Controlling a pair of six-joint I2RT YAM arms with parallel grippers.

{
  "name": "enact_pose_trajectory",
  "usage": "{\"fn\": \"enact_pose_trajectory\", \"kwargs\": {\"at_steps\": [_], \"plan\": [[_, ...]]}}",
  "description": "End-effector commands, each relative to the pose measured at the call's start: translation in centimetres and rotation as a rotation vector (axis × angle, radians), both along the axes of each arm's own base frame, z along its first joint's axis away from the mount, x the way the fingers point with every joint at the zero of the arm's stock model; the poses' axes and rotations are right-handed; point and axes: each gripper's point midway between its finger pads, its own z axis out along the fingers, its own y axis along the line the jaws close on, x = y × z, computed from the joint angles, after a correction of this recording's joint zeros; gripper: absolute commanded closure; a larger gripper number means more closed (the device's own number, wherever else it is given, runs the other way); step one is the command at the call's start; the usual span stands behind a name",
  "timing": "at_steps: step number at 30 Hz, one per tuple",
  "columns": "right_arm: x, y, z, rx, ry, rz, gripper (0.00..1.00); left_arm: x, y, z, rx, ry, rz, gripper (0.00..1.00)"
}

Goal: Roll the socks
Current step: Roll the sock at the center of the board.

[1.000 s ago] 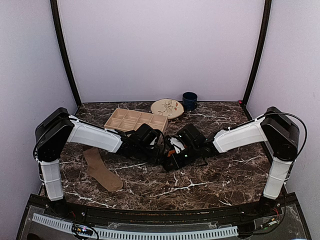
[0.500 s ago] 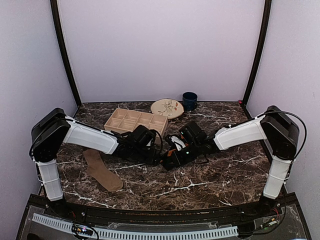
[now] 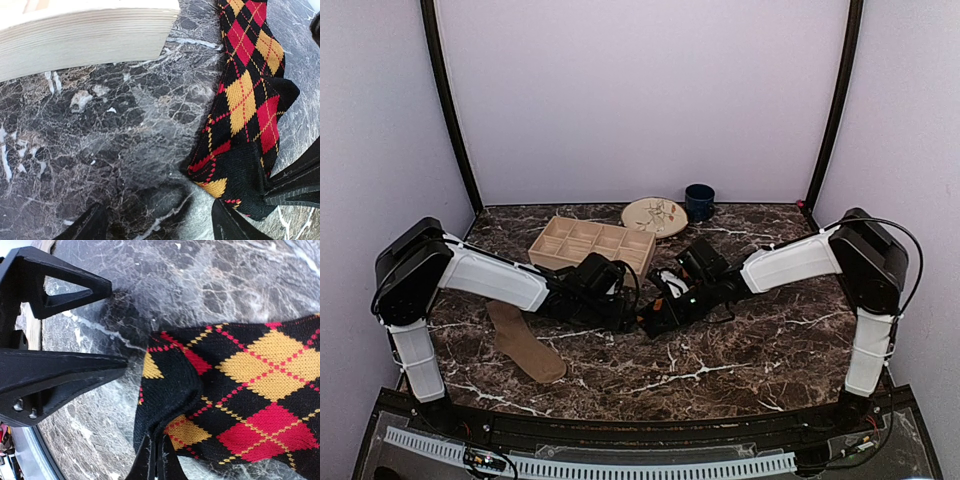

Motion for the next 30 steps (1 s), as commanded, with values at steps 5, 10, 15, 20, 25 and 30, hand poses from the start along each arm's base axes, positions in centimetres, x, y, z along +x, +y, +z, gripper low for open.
{"fn": "enact_pose_trajectory", "kwargs": {"at_steps": [5, 10, 15, 20, 25, 30], "plan": [[0.8, 0.0, 0.0, -0.008, 0.001, 0.006, 1.00, -1.6, 0.5, -1.3, 0.010, 0.065, -0.051, 0.25], [1.1, -0.3, 0.2, -0.016, -0.005, 0.011, 1.00, -1.4, 0.2, -0.9, 0.004, 0.051, -0.062, 0.25], [1.9, 0.4, 1.2, 0.000, -0.032, 0.018, 1.00, -1.1, -0.1, -0.8, 0.001, 0.041, -0.067, 0.23], [1.8, 0.2, 0.4, -0.012, -0.017, 0.019, 1.00, -0.6, -0.6, -0.6, -0.018, 0.030, -0.063, 0.23], [1.5, -0.2, -0.2, -0.018, 0.002, 0.009, 1.00, 0.2, -1.1, -0.1, -0.010, 0.010, -0.061, 0.23], [0.6, -1.0, -1.0, -0.028, 0.026, 0.005, 1.00, 0.7, -1.4, 0.5, -0.026, -0.008, -0.054, 0.23]]}}
